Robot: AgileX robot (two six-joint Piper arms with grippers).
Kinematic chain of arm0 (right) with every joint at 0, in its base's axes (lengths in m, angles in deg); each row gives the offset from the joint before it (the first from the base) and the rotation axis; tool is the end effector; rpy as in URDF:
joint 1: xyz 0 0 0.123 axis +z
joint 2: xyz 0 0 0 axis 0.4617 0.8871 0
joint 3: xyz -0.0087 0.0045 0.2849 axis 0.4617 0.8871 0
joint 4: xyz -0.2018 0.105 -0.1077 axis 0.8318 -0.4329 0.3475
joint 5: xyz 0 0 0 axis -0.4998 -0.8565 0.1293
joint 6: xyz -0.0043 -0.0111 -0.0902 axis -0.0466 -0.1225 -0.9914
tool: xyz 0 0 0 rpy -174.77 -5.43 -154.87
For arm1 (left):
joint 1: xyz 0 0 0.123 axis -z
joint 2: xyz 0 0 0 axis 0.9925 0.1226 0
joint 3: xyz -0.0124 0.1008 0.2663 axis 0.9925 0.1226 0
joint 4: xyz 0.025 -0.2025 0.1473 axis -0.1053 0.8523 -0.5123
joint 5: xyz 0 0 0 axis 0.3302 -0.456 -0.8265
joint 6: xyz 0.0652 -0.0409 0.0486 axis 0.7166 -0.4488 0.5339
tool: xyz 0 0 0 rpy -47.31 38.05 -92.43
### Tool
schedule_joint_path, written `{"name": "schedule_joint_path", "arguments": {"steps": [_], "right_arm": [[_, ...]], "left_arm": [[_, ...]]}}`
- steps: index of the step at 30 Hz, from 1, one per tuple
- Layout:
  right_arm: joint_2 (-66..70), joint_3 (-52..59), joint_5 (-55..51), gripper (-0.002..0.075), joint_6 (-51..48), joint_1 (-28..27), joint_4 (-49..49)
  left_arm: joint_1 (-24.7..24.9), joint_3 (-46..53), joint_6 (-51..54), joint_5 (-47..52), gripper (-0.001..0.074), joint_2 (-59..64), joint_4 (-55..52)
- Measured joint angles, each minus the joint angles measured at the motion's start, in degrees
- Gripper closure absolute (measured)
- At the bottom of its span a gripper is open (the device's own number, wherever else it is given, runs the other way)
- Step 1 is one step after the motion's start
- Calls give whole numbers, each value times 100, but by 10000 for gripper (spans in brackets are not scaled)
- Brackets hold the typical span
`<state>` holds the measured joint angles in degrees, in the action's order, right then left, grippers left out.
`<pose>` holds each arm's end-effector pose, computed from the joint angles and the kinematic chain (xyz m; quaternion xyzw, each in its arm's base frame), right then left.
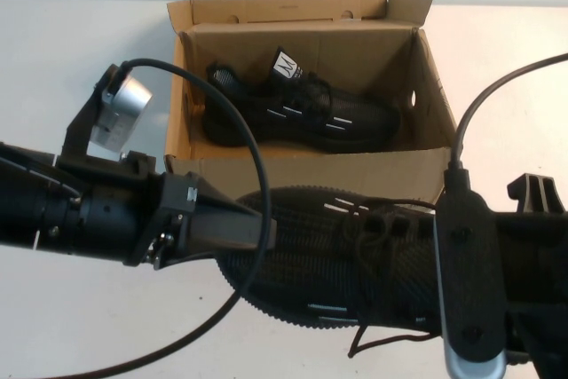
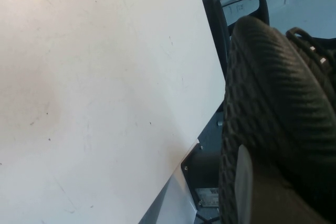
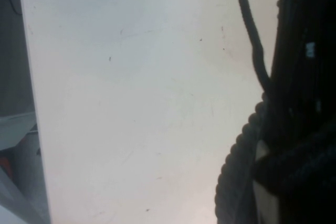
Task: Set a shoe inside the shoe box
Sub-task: Hand over the shoe
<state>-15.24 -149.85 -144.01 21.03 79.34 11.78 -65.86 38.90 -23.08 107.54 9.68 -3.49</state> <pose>0.1266 0.1516 0.3567 -0.6737 0.7129 -0.0043 0.1947 0.1865 -0.1385 0.3093 0.1723 0.8232 -0.5220 0.1419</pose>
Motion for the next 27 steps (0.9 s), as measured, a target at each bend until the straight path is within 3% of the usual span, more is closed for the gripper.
{"name": "schedule_joint_path", "arguments": {"steps": [5, 7, 9, 13, 16, 19, 27], "right_arm": [[0, 0, 0, 692, 262, 0, -13], [-4, 0, 12, 641, 357, 0, -26], [-4, -51, 11, 557, 404, 0, -58], [-4, -254, 22, 305, 604, 0, -111], [-4, -458, 22, 190, 786, 0, -119], [-27, -708, 11, 151, 851, 0, -124], [-271, -1190, 11, 137, 1216, 0, 276]], "left_arm": [[0, 0, 55, 0, 575, 0, -10], [0, 0, 101, -11, 577, 0, -37], [0, 0, 142, -11, 589, 0, -59], [0, 0, 210, -11, 598, 0, -82], [0, 0, 223, -35, 601, 0, -82], [0, 0, 226, -101, 610, 0, -57], [0, 0, 346, -382, 617, 0, 55]]}}
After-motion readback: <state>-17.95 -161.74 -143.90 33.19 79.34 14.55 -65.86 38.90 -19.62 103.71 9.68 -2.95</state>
